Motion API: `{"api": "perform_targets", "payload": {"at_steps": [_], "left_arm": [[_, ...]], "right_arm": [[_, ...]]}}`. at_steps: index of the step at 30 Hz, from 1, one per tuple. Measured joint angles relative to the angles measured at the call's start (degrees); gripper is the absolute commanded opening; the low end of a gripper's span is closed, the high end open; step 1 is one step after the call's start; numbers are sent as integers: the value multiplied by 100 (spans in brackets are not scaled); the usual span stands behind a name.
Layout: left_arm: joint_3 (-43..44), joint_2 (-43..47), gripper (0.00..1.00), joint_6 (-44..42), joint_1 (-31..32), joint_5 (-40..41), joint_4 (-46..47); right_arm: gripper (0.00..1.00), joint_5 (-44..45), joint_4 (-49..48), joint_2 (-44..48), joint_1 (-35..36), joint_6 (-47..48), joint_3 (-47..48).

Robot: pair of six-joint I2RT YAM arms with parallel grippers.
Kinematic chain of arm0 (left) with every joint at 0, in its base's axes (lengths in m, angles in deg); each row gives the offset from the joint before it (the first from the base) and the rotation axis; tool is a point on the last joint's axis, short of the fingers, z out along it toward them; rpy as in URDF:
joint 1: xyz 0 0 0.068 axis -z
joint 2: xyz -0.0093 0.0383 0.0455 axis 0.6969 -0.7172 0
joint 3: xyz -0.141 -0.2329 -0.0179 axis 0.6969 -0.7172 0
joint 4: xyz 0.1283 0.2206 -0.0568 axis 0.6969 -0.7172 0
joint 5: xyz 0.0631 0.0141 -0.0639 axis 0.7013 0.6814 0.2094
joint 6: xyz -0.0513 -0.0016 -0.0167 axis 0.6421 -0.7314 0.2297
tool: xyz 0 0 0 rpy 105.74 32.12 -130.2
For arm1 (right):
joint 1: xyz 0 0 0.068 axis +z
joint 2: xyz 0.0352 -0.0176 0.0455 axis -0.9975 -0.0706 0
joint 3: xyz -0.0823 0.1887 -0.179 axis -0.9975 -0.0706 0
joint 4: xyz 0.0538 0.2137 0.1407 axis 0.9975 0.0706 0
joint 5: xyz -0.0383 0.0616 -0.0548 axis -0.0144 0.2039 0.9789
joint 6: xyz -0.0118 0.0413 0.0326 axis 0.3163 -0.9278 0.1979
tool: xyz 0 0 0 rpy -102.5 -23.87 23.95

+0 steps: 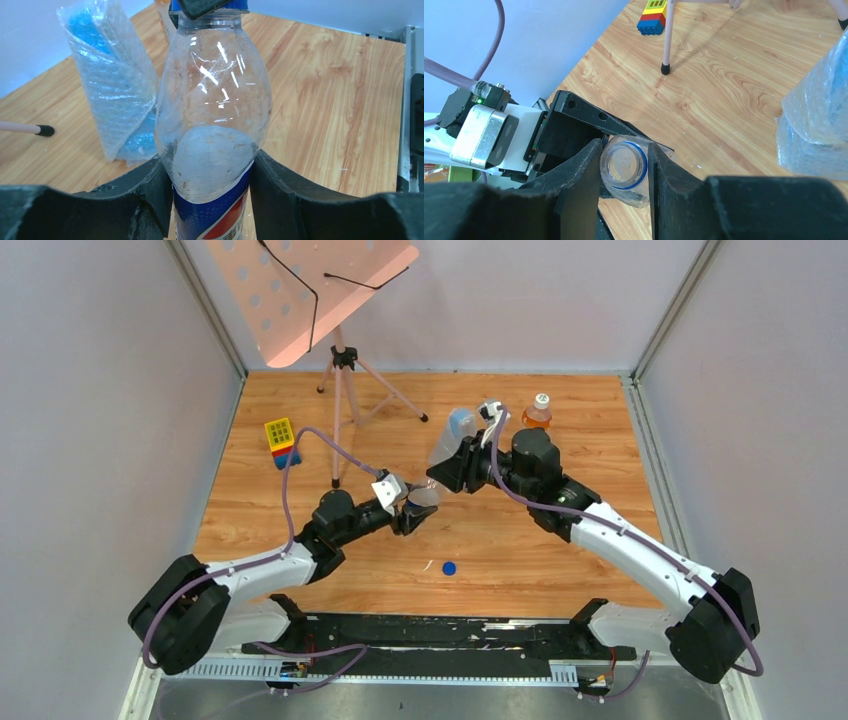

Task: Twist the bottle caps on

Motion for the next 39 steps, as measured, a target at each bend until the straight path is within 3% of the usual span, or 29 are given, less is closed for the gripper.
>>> {"api": "perform_targets", "payload": {"at_steps": [4, 11, 14, 16, 17, 24, 30, 35, 39], "left_arm": [[0, 157, 52, 0, 22, 2, -28], [0, 540, 51, 50, 33, 144, -343], [0, 719, 51, 66, 33, 254, -529], [0, 822, 51, 70, 33, 310, -649], [0, 870, 51, 72, 33, 334, -715], [0, 1263, 51, 120, 33, 455, -1091], [9, 1687, 51, 131, 33, 525, -1469], [153, 2175, 50, 133, 33, 623, -1989], [407, 2500, 50, 157, 33, 855, -2435]], "right_arm": [[39, -7, -22, 116, 2, -4, 0], [70, 116, 313, 485, 28, 289, 13], [77, 317, 658, 763, 28, 544, 57], [98, 437, 857, 966, 26, 678, 66], [100, 496, 953, 1078, 26, 721, 66], [100, 634, 1434, 1626, 24, 883, -81], [100, 267, 1799, 1613, 24, 1054, -756], [83, 2, 2153, 1513, 33, 1088, -901], [77, -2, 2389, 1180, 138, 1029, -879]]}}
